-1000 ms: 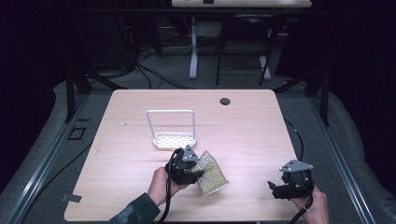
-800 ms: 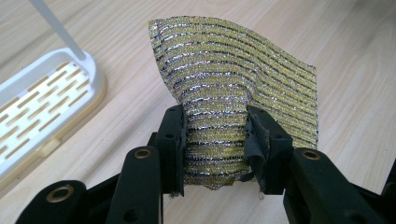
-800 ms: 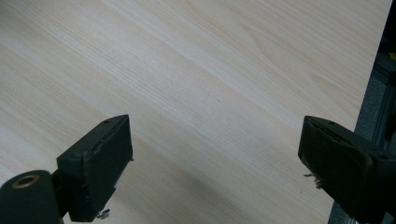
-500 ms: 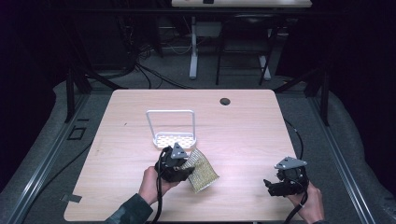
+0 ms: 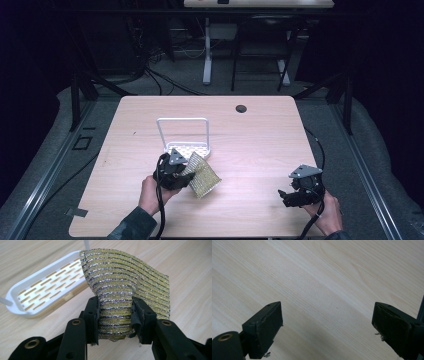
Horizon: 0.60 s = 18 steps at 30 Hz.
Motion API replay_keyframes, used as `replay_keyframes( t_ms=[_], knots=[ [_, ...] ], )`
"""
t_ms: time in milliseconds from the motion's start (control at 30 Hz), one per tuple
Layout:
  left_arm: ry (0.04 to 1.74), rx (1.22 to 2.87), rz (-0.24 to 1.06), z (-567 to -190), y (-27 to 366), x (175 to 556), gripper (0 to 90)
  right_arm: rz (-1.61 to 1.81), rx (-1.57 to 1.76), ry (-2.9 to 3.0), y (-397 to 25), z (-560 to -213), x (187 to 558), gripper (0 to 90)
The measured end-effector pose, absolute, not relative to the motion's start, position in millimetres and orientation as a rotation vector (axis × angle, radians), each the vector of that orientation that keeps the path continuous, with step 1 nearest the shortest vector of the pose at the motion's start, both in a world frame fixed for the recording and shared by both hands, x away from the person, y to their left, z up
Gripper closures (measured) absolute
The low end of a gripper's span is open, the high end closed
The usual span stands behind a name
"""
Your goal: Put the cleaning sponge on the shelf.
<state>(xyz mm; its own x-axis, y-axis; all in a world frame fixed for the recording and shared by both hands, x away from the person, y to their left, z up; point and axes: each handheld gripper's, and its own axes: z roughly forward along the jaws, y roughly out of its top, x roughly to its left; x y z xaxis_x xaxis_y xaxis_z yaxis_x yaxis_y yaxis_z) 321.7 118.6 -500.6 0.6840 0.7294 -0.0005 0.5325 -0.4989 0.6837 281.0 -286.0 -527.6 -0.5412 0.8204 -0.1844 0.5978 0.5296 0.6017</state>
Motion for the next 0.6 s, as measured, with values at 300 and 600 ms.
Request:
replay_keyframes(
  t_ms=[300, 600],
  knots=[
    [1.013, 2.169, 0.444, -496.7, 131.4, 329.2, 61.0, 0.668, 1.152, 2.319, -285.0, -527.6, 281.6, 8.9],
    [1.069, 2.113, 0.48, -492.3, 145.2, 334.7, 61.1, 0.669, 1.152, 2.318, -285.5, -527.0, 281.5, 9.0]
  ],
)
